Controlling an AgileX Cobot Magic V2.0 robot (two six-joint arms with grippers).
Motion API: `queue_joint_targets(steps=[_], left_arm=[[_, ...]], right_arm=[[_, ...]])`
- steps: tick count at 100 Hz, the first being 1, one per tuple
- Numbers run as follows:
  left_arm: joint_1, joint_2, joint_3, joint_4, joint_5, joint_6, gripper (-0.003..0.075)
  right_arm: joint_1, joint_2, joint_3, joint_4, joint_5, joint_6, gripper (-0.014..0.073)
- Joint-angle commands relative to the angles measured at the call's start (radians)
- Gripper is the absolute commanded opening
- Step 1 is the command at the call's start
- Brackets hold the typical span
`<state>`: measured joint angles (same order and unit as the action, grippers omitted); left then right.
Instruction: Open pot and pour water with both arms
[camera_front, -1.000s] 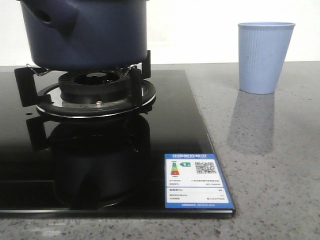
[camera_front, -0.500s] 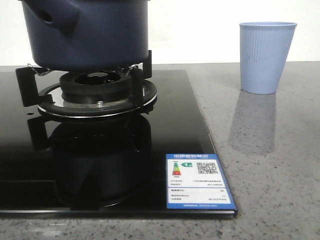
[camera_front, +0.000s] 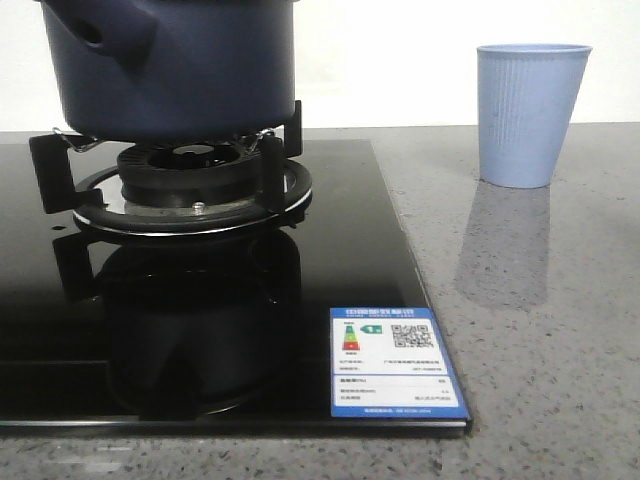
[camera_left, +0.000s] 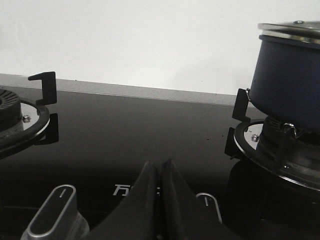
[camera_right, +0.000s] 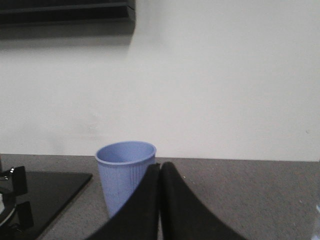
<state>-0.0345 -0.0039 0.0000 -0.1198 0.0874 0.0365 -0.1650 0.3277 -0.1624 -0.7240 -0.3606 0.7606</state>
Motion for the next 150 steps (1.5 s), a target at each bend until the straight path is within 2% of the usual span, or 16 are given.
queue_joint_targets(steps=[1, 17, 26, 40, 51, 72, 150], left_arm=[[0.002, -0.026, 0.035, -0.005, -0.070, -0.007, -0.0019], [0.002, -0.026, 0.035, -0.005, -0.070, -0.007, -0.0019], [0.002, -0.026, 0.035, -0.005, -0.070, -0.007, -0.0019], [0.002, -0.026, 0.035, -0.005, -0.070, -0.007, -0.0019], [0.002, -0.026, 0.035, -0.005, -0.070, -0.007, -0.0019], [0.002, -0.026, 0.035, -0.005, -0.070, -0.007, -0.0019], [0.002, -0.026, 0.035, -0.005, -0.070, -0.007, -0.0019]], right_arm=[[0.029, 0.015, 0.012, 0.214, -0.031, -0.228, -0.0056], [0.090, -0.027, 0.091, 0.454, -0.029, -0.555, -0.0056], [0.103, -0.068, 0.135, 0.526, -0.029, -0.636, -0.0056], [0.103, -0.148, 0.201, 0.528, -0.003, -0.641, -0.0056], [0.103, -0.221, 0.198, 0.556, 0.163, -0.641, -0.0056], [0.103, -0.361, 0.198, 0.558, 0.361, -0.641, -0.0056], [0.115, -0.355, 0.198, 0.559, 0.390, -0.641, -0.0056]])
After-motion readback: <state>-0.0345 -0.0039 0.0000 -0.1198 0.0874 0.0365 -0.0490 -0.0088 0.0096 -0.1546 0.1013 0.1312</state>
